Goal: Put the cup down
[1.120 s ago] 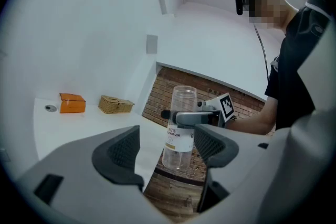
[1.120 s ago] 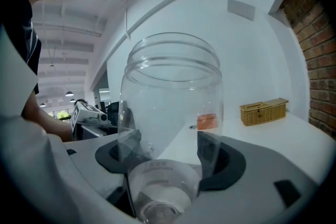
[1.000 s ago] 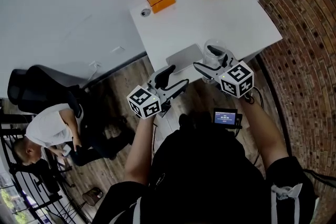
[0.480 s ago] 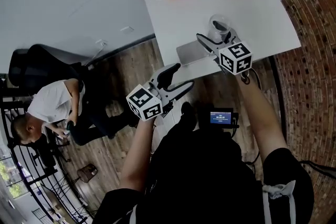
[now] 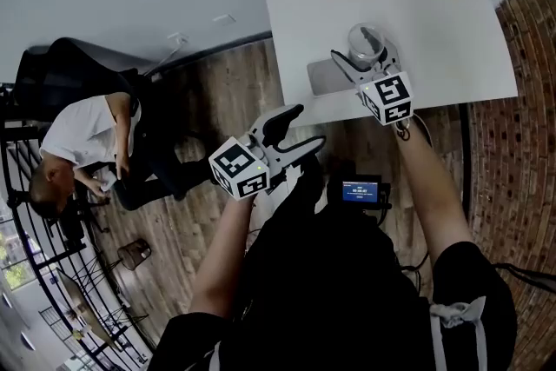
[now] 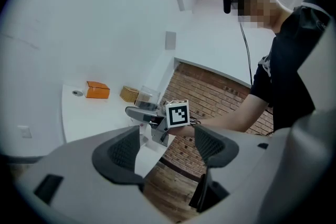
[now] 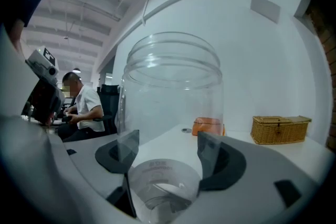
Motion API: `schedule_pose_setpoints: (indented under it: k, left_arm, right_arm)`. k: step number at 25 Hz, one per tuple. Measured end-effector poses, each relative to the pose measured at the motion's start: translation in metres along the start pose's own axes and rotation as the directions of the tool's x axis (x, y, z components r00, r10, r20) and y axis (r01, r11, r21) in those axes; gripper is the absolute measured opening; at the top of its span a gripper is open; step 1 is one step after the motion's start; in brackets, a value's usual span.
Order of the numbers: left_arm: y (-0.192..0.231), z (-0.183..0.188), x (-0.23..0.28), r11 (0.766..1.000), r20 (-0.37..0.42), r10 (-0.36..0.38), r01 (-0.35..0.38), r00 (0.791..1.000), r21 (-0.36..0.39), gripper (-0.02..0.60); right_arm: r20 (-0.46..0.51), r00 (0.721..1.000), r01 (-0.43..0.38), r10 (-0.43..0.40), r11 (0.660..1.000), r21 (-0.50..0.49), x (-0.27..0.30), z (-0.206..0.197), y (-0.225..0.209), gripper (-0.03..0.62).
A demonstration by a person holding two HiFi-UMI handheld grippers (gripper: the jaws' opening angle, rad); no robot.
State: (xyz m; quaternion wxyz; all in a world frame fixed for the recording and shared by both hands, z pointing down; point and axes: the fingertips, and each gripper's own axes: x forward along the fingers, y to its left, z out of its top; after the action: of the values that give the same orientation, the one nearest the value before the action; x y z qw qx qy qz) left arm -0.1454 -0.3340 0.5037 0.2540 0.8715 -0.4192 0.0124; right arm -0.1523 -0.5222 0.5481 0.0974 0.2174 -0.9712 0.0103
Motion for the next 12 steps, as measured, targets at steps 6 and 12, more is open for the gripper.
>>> schedule_pose_setpoints:
  k: [6,12]
  left_arm:
    - [-0.0006,-0.0027,-0.0012,1.0,-0.01,0.011,-0.011,1.0,-0.008,0.333]
    - [-0.0015,-0.0035,-0.0014,1.0,-0.024,0.012,-0.012,1.0,-0.002,0.333]
  right_arm:
    - [0.045,0.999,0.003,-0.001,0.999,-0.054,-0.0064,-0.0016,0.0078,0.362]
    - [0.043,0.999,0.003,0.0,0.999,-0.052,-0.0047,-0.0019,0.0067,0.364]
